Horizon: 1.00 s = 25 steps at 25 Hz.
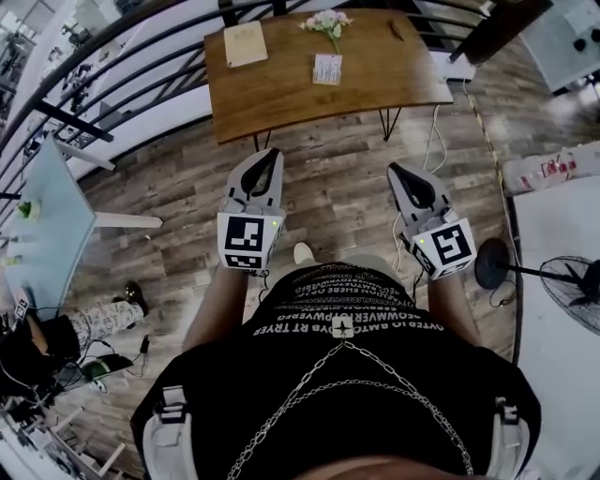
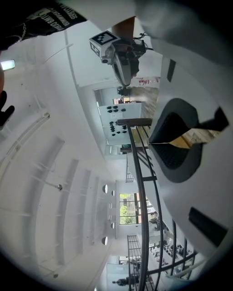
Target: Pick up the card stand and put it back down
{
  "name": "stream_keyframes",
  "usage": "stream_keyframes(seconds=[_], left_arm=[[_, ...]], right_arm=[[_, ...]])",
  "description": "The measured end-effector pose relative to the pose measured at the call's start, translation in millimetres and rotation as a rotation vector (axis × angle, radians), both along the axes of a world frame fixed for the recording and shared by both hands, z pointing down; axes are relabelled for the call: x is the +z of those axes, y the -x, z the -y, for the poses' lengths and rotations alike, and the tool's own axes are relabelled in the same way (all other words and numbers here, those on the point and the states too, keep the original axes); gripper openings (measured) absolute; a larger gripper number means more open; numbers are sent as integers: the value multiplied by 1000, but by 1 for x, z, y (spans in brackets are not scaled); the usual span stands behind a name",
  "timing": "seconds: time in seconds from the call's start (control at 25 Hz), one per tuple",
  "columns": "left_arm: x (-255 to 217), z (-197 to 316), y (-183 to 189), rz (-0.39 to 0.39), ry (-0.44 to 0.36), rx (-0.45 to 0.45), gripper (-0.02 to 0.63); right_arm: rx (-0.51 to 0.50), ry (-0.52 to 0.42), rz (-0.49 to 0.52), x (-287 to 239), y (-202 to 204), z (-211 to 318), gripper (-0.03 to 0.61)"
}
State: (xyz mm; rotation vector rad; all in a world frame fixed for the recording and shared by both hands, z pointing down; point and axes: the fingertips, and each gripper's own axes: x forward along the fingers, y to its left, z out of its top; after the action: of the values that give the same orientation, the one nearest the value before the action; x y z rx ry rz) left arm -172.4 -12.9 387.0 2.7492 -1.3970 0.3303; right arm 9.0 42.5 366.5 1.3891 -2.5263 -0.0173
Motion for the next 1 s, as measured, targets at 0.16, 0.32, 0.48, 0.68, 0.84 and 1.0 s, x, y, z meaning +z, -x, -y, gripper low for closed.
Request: stream_keyframes(seconds=[0.16, 0.32, 0.48, 0.68, 0.84, 1.0], left_arm=[[8, 2, -8, -6, 22, 27, 29], [11, 6, -31, 0, 36, 71, 29], [9, 19, -52, 17, 27, 95, 29], [7, 43, -74, 35, 23, 70, 29], [5, 67, -94, 46, 18, 47, 29], [5, 95, -108, 44, 16, 26, 29]], right_arm=[[13, 6, -11, 0, -4, 1, 11], [37, 20, -2, 3, -18, 4, 11], [57, 42, 16, 13, -38, 14, 11], [44, 41, 38, 14, -67, 42, 11], [14, 35, 65, 15, -83, 76, 11], [-10, 47, 78, 20, -97, 111, 11]])
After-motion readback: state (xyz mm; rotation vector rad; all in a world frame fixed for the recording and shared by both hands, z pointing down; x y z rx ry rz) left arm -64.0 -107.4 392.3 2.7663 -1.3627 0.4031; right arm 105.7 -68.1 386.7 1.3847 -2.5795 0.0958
